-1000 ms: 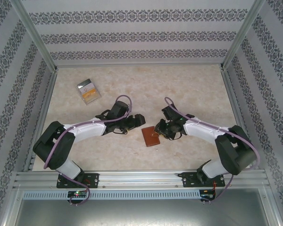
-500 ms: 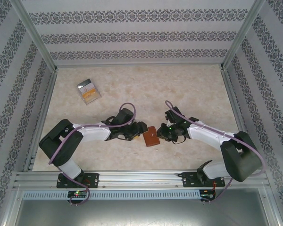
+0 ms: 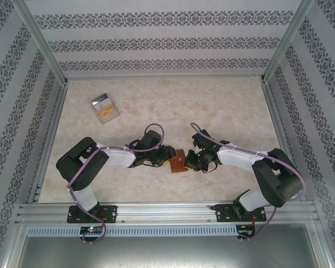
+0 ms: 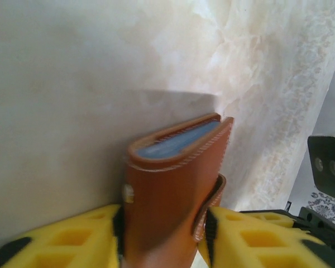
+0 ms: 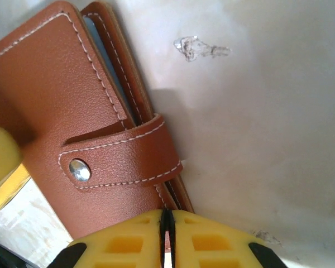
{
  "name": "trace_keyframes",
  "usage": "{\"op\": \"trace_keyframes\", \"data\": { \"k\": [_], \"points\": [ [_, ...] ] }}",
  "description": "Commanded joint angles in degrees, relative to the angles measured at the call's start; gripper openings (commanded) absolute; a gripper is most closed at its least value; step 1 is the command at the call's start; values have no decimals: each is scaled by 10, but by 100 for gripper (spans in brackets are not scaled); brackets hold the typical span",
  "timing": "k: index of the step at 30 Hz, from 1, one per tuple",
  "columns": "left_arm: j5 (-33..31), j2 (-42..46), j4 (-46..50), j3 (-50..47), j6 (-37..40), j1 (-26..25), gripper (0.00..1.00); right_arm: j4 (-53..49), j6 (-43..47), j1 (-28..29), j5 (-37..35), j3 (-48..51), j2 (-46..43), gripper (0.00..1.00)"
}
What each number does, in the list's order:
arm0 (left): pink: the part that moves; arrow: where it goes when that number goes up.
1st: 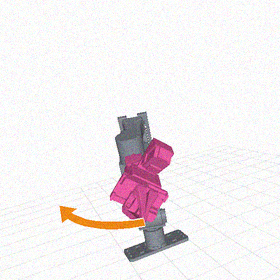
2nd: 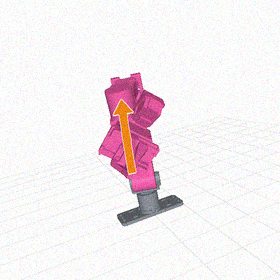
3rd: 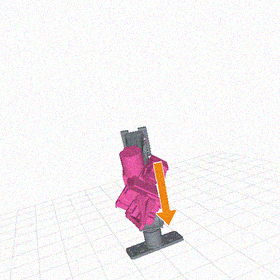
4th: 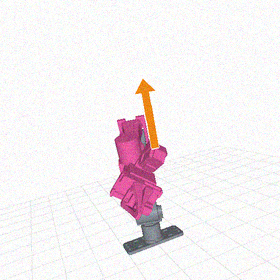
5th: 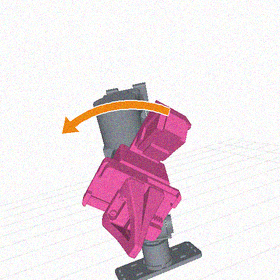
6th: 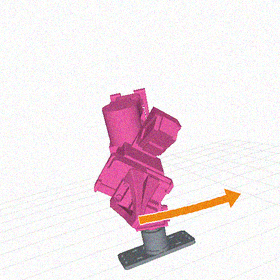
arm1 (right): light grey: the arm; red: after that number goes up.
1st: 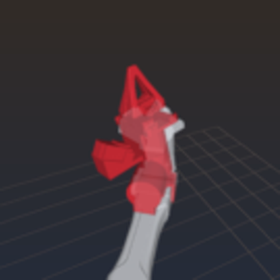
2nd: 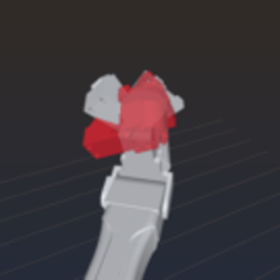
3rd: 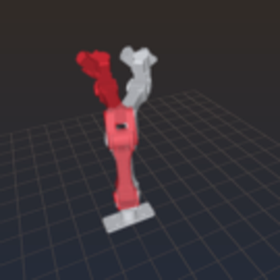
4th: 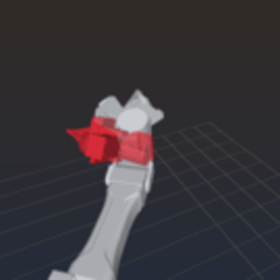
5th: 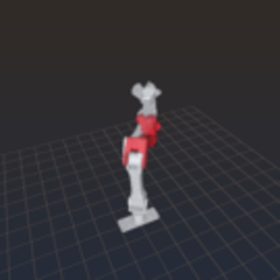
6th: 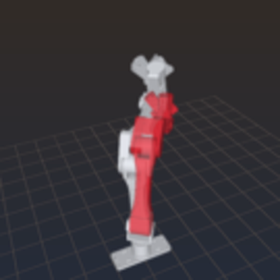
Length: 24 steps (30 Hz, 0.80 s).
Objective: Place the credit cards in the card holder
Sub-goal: Pick up the card holder at the bottom-center of the table.
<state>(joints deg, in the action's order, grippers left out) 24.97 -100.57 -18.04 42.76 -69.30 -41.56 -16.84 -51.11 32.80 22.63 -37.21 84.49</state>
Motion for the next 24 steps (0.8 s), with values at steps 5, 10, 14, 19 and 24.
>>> {"op": "trace_keyframes", "data": {
  "k": [5,10,14,19,24],
  "points": [
    [-18,19,-75,-11,-6,-9,31,-18,-11,7,-30,12,8,14],
    [-11,36,-84,-15,12,-9,29,-25,-8,6,-35,3,6,15],
    [0,26,-127,-27,-5,-8,20,-22,-10,5,-33,0,11,15],
    [-5,25,-127,-30,-8,-8,10,-41,1,7,-64,-13,-17,17],
    [0,25,-105,-18,5,-8,2,-44,58,10,-111,-30,-69,29]
  ]
}}
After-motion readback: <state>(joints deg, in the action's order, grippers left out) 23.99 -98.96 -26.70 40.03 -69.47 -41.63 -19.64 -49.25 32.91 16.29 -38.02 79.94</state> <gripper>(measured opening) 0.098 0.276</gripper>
